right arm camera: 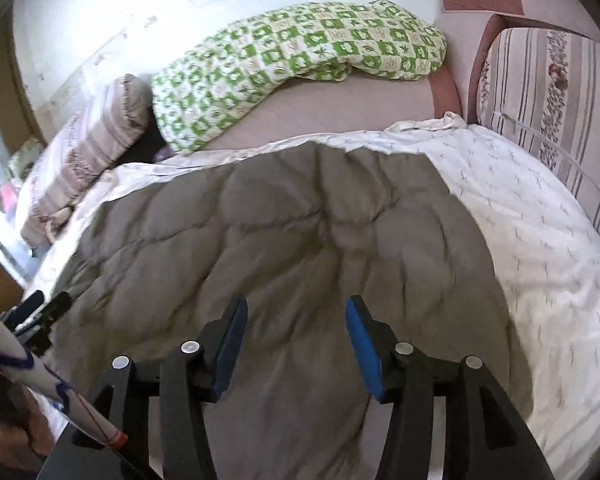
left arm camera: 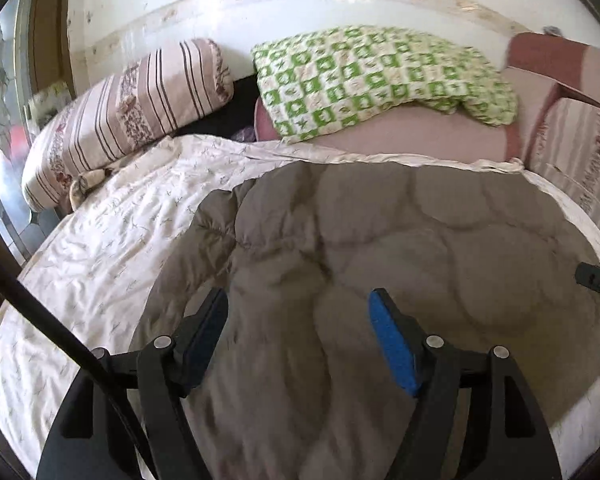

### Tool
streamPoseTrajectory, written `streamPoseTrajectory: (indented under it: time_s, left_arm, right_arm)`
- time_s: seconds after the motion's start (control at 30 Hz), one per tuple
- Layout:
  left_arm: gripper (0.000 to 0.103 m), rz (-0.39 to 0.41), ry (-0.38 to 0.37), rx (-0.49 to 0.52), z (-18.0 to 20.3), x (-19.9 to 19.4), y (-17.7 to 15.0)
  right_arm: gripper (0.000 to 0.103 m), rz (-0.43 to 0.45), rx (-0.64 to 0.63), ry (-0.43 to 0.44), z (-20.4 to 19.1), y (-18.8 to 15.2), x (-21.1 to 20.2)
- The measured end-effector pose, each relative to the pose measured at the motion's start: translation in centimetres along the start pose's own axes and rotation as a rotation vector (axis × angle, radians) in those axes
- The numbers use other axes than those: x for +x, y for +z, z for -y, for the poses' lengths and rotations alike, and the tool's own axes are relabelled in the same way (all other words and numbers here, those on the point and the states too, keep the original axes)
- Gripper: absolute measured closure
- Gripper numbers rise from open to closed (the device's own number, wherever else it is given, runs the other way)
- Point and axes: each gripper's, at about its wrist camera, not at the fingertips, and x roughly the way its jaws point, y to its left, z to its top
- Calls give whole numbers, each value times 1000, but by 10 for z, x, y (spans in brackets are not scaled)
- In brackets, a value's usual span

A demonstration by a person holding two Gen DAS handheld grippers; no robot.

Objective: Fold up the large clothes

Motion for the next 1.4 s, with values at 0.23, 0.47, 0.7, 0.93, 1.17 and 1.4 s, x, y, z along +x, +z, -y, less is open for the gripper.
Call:
streamPoseTrajectory:
  time_s: [0.23,0.47,0.7,0.93,1.17,1.4]
  left_arm:
    - [30,-14,42,2,13,-20,-45]
    - [25,-20,64,20,16,0,-55]
    - [24,-9,77,40,17,4,-55]
    - [24,-9,78,41,18,3,-55]
    - [24,-9,78,40,18,4,-55]
    - [24,-5,75,41,17,3,-56]
  right_arm:
    - [42,-29,-35,-7,-24,-43,-7]
    - [32,-86,-87,-77,-37,-53,26]
    - [30,-84,-94,-80,-36,-55,29]
    - [28,39,18,-110,-3,-34,-4]
    - [28,-39,142,-191,40,-34,13]
    - [21,-21,66,-211,21,-37,12]
